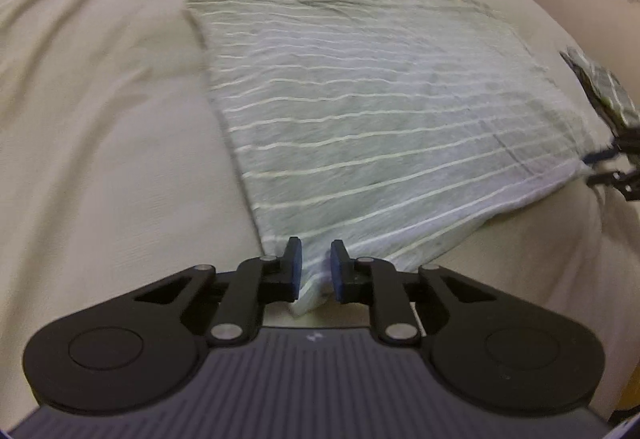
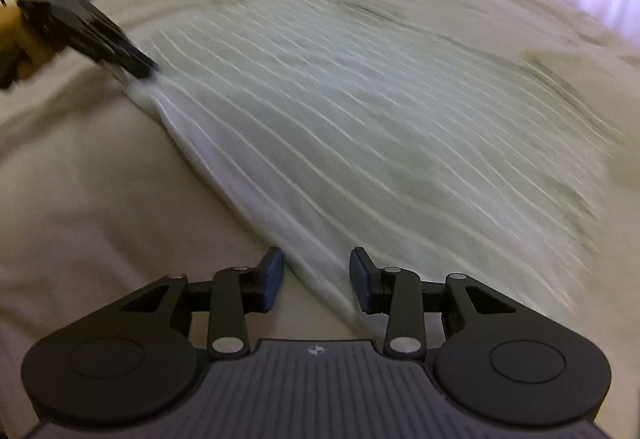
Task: Fold clothes
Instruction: 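Open both grippers and lay the folded shirt flat on the bed, then grasp the folded shirt edge with the left gripper while the right gripper grasps its edge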
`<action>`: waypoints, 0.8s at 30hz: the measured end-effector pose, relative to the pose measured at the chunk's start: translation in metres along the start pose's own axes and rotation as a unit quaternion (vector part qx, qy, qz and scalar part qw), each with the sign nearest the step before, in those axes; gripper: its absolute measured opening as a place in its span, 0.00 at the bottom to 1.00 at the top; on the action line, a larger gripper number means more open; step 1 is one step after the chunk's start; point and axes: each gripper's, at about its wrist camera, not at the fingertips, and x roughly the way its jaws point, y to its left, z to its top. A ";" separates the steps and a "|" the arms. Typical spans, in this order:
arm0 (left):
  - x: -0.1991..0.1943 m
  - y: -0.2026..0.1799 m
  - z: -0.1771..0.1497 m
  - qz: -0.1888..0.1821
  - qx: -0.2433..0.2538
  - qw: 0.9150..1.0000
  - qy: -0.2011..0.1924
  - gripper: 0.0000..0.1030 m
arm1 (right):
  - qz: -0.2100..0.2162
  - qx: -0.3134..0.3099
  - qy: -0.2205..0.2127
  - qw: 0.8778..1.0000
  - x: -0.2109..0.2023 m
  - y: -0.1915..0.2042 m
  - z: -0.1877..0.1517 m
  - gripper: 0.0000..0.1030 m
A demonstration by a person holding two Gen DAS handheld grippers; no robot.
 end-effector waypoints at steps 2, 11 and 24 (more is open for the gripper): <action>-0.011 -0.009 0.001 0.025 0.005 1.000 -0.003 0.17 | -0.016 0.018 0.019 1.000 -0.016 -0.017 -0.020 0.36; -0.004 -0.096 0.018 0.003 0.025 0.998 -0.056 0.21 | -0.036 0.093 -0.031 0.995 -0.051 -0.048 -0.008 0.38; 0.016 -0.053 0.002 0.054 -0.034 0.998 -0.024 0.22 | -0.046 0.099 0.011 0.994 -0.021 -0.094 -0.025 0.46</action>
